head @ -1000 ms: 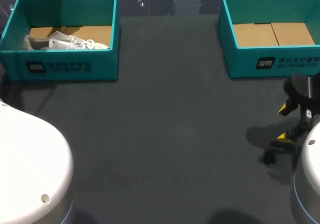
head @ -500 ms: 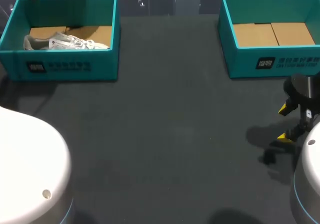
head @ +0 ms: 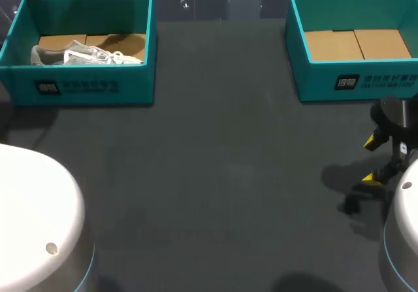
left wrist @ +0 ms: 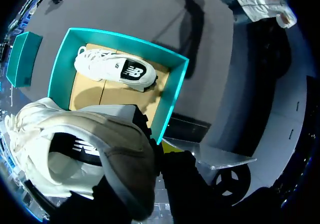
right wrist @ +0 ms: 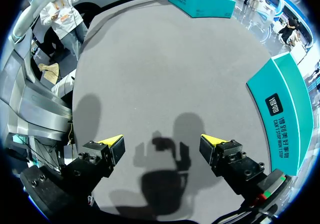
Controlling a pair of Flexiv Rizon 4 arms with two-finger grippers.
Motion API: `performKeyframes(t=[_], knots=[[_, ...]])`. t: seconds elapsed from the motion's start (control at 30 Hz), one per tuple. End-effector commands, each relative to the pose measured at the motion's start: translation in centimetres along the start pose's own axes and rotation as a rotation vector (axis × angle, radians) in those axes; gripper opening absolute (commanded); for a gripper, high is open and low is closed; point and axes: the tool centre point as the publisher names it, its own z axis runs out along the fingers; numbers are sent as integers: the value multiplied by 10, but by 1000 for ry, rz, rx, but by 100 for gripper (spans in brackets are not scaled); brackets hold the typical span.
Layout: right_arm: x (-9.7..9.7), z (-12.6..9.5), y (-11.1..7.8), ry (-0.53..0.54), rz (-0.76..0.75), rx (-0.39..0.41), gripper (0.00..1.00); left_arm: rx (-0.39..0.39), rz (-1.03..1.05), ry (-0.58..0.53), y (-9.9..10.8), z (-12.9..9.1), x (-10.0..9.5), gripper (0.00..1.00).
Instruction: Take the shoe out of the shoebox, open the shoe tongue, remove and reinsert the insole, then place the shoe into the shoebox
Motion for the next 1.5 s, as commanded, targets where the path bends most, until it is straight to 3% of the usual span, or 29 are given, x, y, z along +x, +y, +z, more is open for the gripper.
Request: performKeyframes(t=[0.03,0.27,0.57,1.03,1.23,1.5], knots=[[2,-1,-1,-3,1,1,100,-18,145,-6,1,-1,2,0],[2,-1,-1,-3,1,1,100,-7,224,-12,18,10,0,0],[2,-1,-1,-3,1,1,100,30,258,43,34,48,-1,0],[2,-1,-1,-3,1,1,100,40,287,37,31,56,0,0],[2,-1,-1,-3,1,1,100,33,317,87,26,86,-17,0],[2,-1,-1,-3,1,1,100,60,312,103,22,107,-20,0]])
